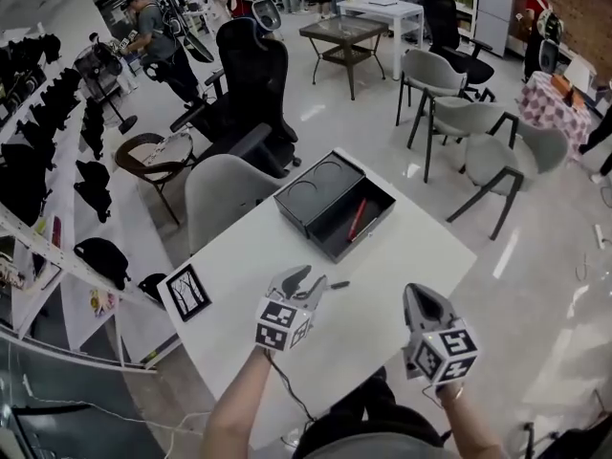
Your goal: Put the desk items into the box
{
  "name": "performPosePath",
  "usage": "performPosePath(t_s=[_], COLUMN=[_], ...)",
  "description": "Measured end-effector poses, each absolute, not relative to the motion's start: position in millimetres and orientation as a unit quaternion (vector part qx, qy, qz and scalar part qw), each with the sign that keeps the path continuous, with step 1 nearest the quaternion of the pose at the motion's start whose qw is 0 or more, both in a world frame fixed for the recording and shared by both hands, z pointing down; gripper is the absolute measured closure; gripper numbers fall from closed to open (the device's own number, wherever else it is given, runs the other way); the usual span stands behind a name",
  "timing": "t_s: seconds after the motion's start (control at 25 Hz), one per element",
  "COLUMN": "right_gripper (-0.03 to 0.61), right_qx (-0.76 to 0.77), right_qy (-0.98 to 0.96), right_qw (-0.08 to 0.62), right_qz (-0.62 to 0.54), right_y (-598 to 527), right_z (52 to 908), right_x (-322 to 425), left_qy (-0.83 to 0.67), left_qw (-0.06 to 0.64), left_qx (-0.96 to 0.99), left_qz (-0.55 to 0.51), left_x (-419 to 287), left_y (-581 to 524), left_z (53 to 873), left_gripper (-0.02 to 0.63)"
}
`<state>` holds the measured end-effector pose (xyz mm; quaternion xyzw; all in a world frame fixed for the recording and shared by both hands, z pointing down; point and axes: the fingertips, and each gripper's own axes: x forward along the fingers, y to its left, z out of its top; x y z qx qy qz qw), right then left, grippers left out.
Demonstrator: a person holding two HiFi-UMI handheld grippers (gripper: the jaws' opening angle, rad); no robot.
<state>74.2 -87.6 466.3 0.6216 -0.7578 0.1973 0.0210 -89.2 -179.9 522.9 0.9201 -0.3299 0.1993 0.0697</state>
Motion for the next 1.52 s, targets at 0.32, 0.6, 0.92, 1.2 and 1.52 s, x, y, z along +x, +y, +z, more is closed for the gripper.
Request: performPosePath(t_s=[0.32,0.6,0.92,1.2,1.52], right_gripper=[0.574,0.574,0.574,0.574,0.574], right_qx=[0.61,0.605,0.605,0.603,0.602], right_qy=[-0.762,-0.764,-0.762,-0.761,-0.76], right_qw=[0.026,0.029,0.03,0.03,0.028], right_qz=[0.218,0.222,0.23,0.239,0.243], right_y=[-95,-100,-97,-94,-94], right_z=[477,481,488,491,494], right_x=[75,77,80,83,81], left_qy=[-0.264,-0.201,-0.137,-0.112,-0.067], left_qw=[0.063,0.045,0.024,0.037,0.044], left_qx=[0.911,0.893,0.862,0.847,0.843], left_qz=[0.31,0.4,0.487,0.519,0.532], left_x=[-76,-73,-74,-74,-66], left_y=[-174,-171,-167,-168,-167], left_z=[576,614,643,652,649], left_gripper=[0.469,0.469,0.471,0.497,0.549])
